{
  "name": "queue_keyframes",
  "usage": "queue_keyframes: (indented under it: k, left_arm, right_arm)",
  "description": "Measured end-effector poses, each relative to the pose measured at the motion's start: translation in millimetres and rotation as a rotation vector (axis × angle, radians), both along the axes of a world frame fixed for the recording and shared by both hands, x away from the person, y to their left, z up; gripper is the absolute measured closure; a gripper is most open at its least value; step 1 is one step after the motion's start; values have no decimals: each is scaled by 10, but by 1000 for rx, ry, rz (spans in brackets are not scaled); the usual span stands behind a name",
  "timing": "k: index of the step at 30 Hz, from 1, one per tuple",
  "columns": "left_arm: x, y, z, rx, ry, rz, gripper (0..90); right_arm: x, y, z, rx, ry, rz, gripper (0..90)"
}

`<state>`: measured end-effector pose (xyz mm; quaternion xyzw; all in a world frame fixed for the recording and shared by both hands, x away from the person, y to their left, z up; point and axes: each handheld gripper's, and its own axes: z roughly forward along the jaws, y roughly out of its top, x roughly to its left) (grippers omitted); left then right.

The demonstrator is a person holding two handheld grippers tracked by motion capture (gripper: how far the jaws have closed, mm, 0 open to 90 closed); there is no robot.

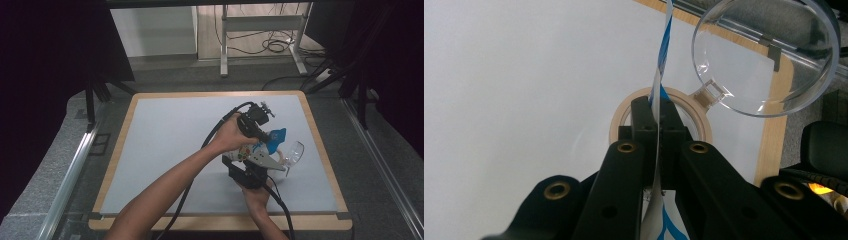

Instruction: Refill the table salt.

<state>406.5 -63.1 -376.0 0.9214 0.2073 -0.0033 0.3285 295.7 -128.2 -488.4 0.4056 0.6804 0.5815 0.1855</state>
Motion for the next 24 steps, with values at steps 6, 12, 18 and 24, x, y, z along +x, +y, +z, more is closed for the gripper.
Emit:
queue_keyframes:
  k: [6, 12, 18, 24]
  left_arm:
    - [-10, -11, 5, 1, -1, 1, 900]
    - [-13, -9, 7, 5, -1, -1, 900]
    - [-17, -13, 10, 4, -2, -4, 900]
    - [-15, -21, 2, 2, 0, -2, 900]
  right_arm:
    - [-5, -6, 4, 3, -3, -2, 558]
    - [-11, -2, 8, 4, -3, 0, 558]
    - [-13, -5, 11, 4, -7, -1, 558]
    - [-10, -11, 17, 3, -5, 0, 558]
